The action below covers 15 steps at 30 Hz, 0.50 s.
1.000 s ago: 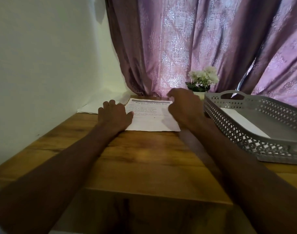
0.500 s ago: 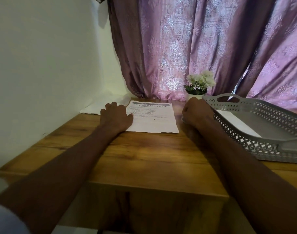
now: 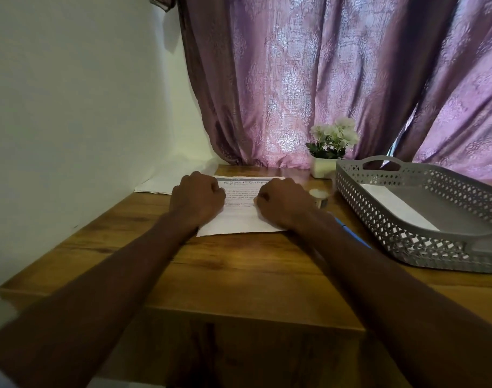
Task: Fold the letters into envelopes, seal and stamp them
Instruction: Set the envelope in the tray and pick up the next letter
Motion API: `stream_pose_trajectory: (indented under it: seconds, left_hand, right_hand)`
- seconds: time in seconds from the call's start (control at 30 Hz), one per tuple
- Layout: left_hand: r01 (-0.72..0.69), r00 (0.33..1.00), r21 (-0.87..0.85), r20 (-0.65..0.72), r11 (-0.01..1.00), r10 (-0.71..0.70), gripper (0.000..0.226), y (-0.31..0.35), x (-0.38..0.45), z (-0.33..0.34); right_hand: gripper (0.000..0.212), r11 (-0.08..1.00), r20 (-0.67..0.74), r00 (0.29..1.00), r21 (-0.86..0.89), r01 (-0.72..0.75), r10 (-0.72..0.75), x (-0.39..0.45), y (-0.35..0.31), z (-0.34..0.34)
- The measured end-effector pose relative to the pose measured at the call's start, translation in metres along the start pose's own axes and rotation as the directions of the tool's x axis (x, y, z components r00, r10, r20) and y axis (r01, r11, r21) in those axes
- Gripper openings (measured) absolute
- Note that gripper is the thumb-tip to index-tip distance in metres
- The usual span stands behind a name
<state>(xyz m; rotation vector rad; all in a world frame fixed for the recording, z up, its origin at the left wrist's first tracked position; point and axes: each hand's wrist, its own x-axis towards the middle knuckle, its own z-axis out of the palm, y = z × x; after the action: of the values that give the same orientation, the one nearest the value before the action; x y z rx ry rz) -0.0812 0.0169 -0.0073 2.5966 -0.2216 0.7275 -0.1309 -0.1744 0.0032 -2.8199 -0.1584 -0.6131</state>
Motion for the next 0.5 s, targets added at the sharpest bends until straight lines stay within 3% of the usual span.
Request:
stream_pose_trajectory:
  seconds: [0.1,0.23,0.4,0.5]
  left_hand:
    - [0.028,0.999,0.138,-0.021,0.990,-0.026,0.043,-0.0008,-0.0012,0.0009]
    - [0.077,0.992,0.240,0.075,0.968,-0.097,0.069,-0.0047,0.0013,0.0040]
    - [0.086,0.991,0.140,0.091,0.986,-0.099,0.059,-0.0033,0.0033,0.0043]
    - [0.126,0.988,-0.020,0.091,0.992,-0.124,0.048,-0.0029,0.0052,0.0023]
  right_hand:
    - [0.021,1.000,-0.001,1.000,0.004,0.010,-0.010,-0.0024,0.0028,-0.0014]
    - [0.015,0.997,0.021,0.998,0.047,0.065,-0.066,-0.0035,0.0027,-0.0034]
    - [0.013,0.993,0.018,0.995,0.073,0.094,-0.095,-0.0038,0.0003,-0.0030]
    - [0.013,0.994,0.020,0.997,0.070,0.079,-0.080,-0.0033,0.0009,-0.0024]
